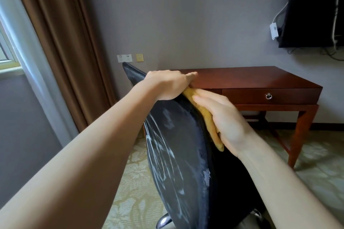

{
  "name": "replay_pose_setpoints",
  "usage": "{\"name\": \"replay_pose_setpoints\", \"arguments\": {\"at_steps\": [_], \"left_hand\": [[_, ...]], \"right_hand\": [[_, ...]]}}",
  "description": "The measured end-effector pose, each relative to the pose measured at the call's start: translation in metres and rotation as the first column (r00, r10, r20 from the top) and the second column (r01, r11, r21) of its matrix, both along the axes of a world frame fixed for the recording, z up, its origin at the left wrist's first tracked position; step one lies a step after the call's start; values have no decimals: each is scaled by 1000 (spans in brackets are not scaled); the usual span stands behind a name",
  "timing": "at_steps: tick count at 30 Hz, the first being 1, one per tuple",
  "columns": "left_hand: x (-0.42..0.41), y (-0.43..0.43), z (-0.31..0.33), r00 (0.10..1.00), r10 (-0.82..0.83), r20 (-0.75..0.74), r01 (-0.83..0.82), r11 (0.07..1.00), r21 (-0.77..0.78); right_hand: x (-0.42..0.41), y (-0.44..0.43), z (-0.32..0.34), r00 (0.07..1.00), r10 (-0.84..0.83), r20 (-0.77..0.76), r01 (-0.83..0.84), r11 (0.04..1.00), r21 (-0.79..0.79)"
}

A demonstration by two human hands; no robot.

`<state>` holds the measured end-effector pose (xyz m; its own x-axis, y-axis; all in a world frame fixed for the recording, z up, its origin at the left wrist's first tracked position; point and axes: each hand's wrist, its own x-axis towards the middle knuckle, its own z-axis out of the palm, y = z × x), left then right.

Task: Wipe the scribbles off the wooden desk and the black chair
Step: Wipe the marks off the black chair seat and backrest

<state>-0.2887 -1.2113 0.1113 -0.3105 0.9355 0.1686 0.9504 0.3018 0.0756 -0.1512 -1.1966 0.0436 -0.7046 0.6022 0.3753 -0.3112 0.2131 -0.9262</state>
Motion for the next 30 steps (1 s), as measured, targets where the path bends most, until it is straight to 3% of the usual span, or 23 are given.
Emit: {"name": "replay_pose_setpoints", "arguments": {"at_steps": [2,4,7,9,19,22,26,30], "left_hand": [[-3,1,1,987,18,160,-19,1000,7],[-4,0,2,948,16,316,-31,999,41],[-1,-2,2,946,11,325,-24,999,37],[10,-6,4,953,32,301,-41,999,23],[49,-13,2,989,-4,147,-4,999,49],[59,-12,-2,989,-40,140,24,993,113],[79,-9,-5,991,-127,-31,129,986,103],[106,-9,-11,968,-240,-66,247,959,139]], "right_hand": [[-7,0,3,995,-97,37,86,971,223],[-11,-3,-3,944,-325,52,263,840,474],[-15,-8,-16,821,-567,-68,444,560,699],[-9,-8,-16,795,-597,-104,465,490,738],[31,-1,-6,759,-646,-80,444,424,790],[47,3,-2,773,-634,-20,409,474,779],[76,8,-1,796,-605,12,414,559,719],[109,17,-3,781,-624,-12,465,569,678]]}}
